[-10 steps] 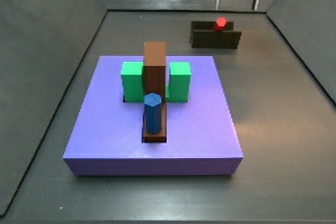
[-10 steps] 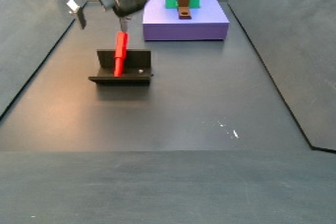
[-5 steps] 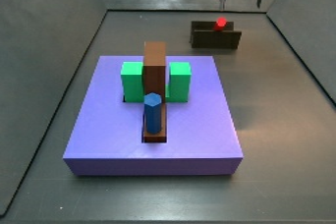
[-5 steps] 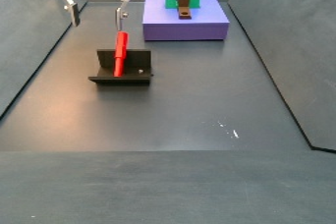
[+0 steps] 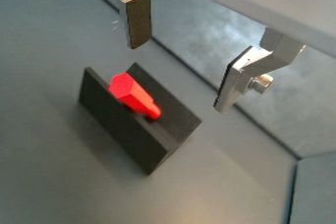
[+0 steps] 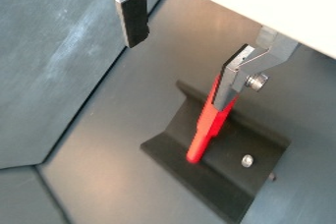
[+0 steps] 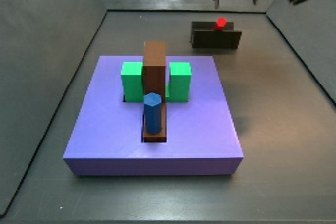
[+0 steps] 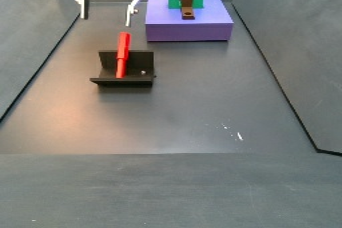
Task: Pick up the red object. Move up. Place the red object on the fixture. Regrasp the red object. Move to above the board. Insert the red object.
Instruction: Regrasp the red object.
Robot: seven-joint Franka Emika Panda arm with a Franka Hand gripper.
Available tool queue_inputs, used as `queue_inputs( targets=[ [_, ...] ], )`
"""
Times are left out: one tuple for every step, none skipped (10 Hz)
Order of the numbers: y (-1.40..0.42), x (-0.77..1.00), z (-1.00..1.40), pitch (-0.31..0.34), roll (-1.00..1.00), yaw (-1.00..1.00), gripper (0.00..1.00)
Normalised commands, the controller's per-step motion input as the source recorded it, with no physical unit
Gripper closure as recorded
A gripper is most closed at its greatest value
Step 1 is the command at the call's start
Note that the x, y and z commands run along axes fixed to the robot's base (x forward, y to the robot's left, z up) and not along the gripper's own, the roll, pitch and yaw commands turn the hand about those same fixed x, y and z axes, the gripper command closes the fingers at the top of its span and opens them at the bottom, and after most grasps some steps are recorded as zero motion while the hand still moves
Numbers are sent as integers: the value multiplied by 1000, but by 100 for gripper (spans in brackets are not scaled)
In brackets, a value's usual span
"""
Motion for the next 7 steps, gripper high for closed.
queue_inputs(
  targets=[
    [0, -74, -351, -111, 351, 80, 0],
    [11, -103, -354, -114, 337, 71, 0],
    [0, -100, -317, -111, 289, 66, 0],
    [0, -89, -294, -100, 283, 66, 0],
    [0, -134, -340, -100, 317, 37, 0],
    [-111, -123, -320, -131, 703, 51, 0],
    [-149, 0, -234, -100, 846, 140, 0]
  ],
)
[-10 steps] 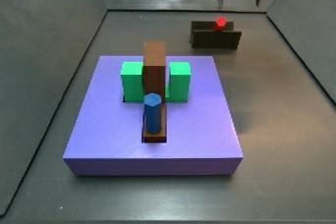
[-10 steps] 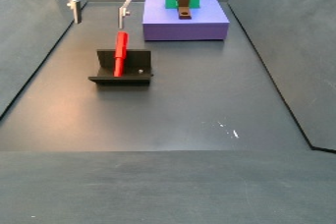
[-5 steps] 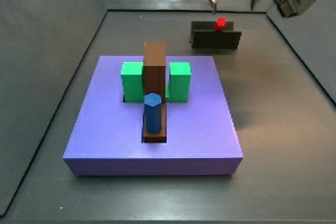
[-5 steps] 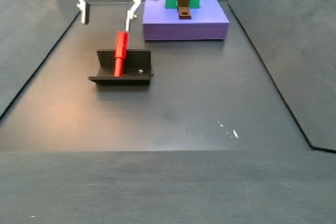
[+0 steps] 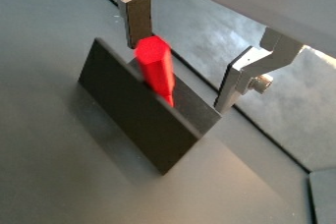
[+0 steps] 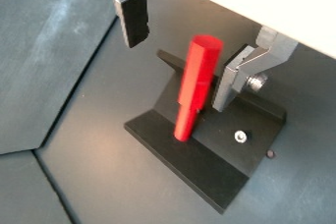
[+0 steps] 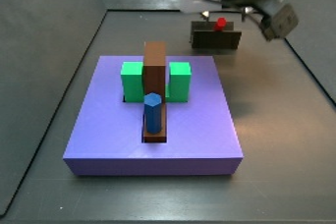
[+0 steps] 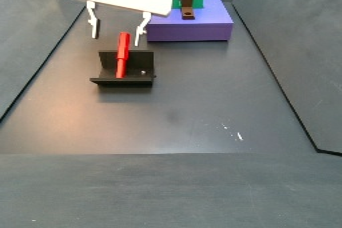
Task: Pick up the red object. Move up. Place the red object on the fixture. Regrasp the red object. Move to above the board. Insert the red object.
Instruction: Regrasp the red object.
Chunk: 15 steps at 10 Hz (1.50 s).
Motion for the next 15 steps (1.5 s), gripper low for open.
queue_inputs(
  targets=[
    [-140, 11, -111, -6, 703, 151, 0],
    [-120, 0, 0, 0, 534, 94, 0],
    [-46, 0, 0, 0, 329, 17, 0],
    [-40, 49, -60, 6, 340, 0, 0],
    [0, 169, -191, 0, 263, 177, 0],
    [0, 209, -191, 0, 214, 303, 0],
    [-40, 146, -123, 0, 177, 260, 0],
    [-74, 89, -71, 0, 140, 194, 0],
    [-83, 0, -9, 0, 97, 106, 0],
    [-69, 0, 0, 0, 174, 23, 0],
    [0, 0, 0, 0, 14, 0, 0],
    [0, 0, 0, 0, 20, 0, 0],
    [0, 0, 0, 0, 26, 0, 0],
    [0, 0, 0, 0, 26, 0, 0],
    [0, 0, 0, 0, 0, 0, 100]
  ],
)
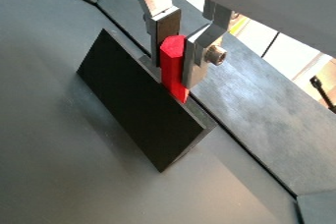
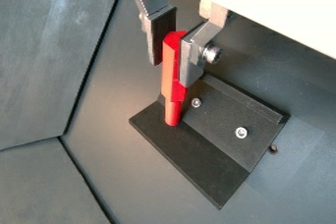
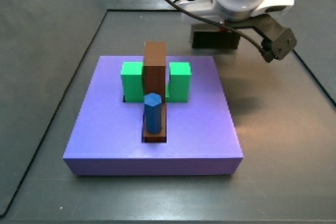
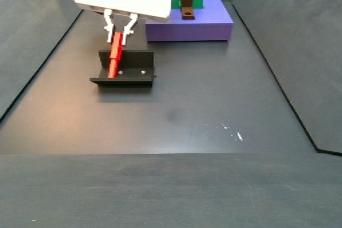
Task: Pick up the red object. Move up. Place the red object on the fixture. Regrasp the red object. Move to above the board. Insert the red object.
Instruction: Regrasp the red object.
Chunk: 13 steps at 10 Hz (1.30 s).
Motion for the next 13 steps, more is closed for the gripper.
queue_inputs(
  targets=[
    [0, 0, 0, 0, 0, 0, 100],
    [0, 0, 0, 0, 0, 0, 100],
    [0, 0, 0, 0, 0, 0, 100],
    [0, 0, 0, 0, 0, 0, 100],
    [0, 0, 0, 0, 0, 0, 100],
    [0, 0, 0, 0, 0, 0, 100],
    [0, 0, 0, 0, 0, 0, 100],
    [0, 0, 0, 0, 0, 0, 100],
    [0, 0, 0, 0, 0, 0, 100],
    [0, 0, 0, 0, 0, 0, 100],
    [0, 0, 0, 0, 0, 0, 100],
    [0, 0, 0, 0, 0, 0, 100],
    [0, 0, 0, 0, 0, 0, 100]
  ],
)
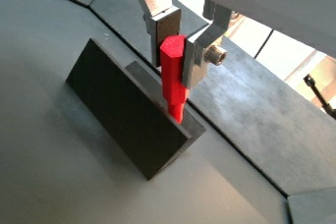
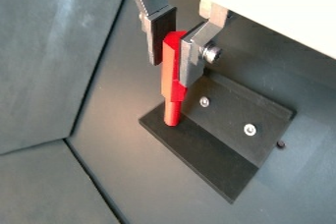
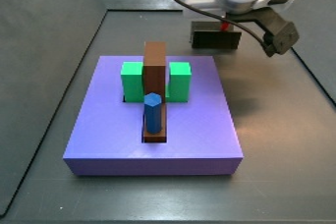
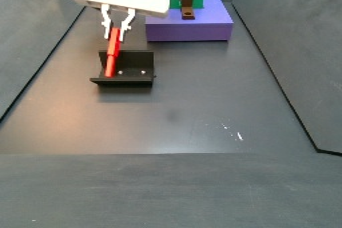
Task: Pick up the red object. Move up. Place the red object on the fixture. Regrasp the red object. Move to above the board. Insert the red object.
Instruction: Regrasp the red object, then move to above the board.
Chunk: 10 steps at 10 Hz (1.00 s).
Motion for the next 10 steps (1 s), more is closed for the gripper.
queue_inputs(
  targets=[
    [0, 0, 0, 0, 0, 0, 100],
    [0, 0, 0, 0, 0, 0, 100],
    [0, 0, 1400, 0, 0, 0, 100],
    [26, -35, 1400, 71, -31, -23, 100],
    [29, -56, 1400, 91, -79, -44, 100],
    [32, -26, 1400, 90, -34, 8, 100],
    [12, -23, 1400, 113, 9, 25, 100],
    [13, -11, 1400, 104, -4, 32, 100],
    [5, 12, 540, 93, -9, 41, 100],
    [-11, 33, 186, 91, 8, 56, 100]
  ],
)
